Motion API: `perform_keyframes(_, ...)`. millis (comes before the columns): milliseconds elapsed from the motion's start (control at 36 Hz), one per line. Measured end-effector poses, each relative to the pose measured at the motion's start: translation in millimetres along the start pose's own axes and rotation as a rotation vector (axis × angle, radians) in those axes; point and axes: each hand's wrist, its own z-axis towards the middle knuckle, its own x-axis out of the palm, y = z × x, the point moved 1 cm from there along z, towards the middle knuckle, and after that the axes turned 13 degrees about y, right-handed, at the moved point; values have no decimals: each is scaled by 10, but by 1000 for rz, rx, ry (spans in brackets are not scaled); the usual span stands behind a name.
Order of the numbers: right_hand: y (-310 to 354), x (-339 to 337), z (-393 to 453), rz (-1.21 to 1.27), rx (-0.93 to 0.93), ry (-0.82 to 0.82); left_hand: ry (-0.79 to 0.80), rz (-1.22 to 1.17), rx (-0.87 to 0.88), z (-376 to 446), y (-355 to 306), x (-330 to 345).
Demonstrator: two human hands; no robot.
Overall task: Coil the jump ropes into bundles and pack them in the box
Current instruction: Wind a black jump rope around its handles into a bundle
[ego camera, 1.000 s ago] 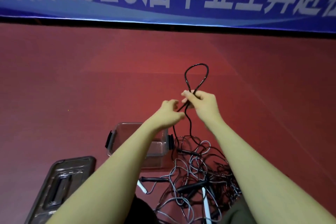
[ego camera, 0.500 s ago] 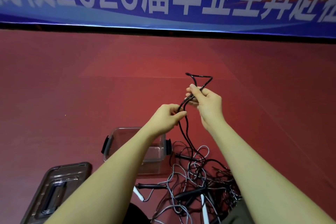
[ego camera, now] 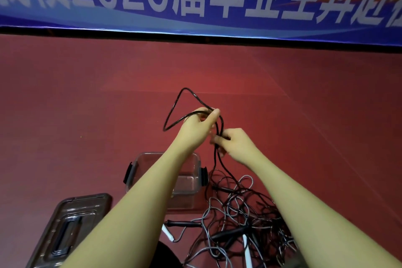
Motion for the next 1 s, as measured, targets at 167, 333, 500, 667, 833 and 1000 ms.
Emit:
perform_keyframes(167,-9,-112,45,481,-97,-252,178,-14,-151,-58,122,-9)
perform_keyframes(333,63,-170,29,877,-132,-252,386,262,-76,-129,228,64)
perform_keyframes(500,100,-212,25,1089,-183,-277,270,217,-39,-80,225,81)
perform_keyframes(667,-66,-219,-19,183,-17,-39,4,206,5,8,169,-33)
perform_keyframes(833,-127,-54,-37,-134,-6,170,-31,113,49,9,62,-107)
perform_keyframes(1000,-36,14,6,-77,-46,70,-65,-113,46,13,59,-118)
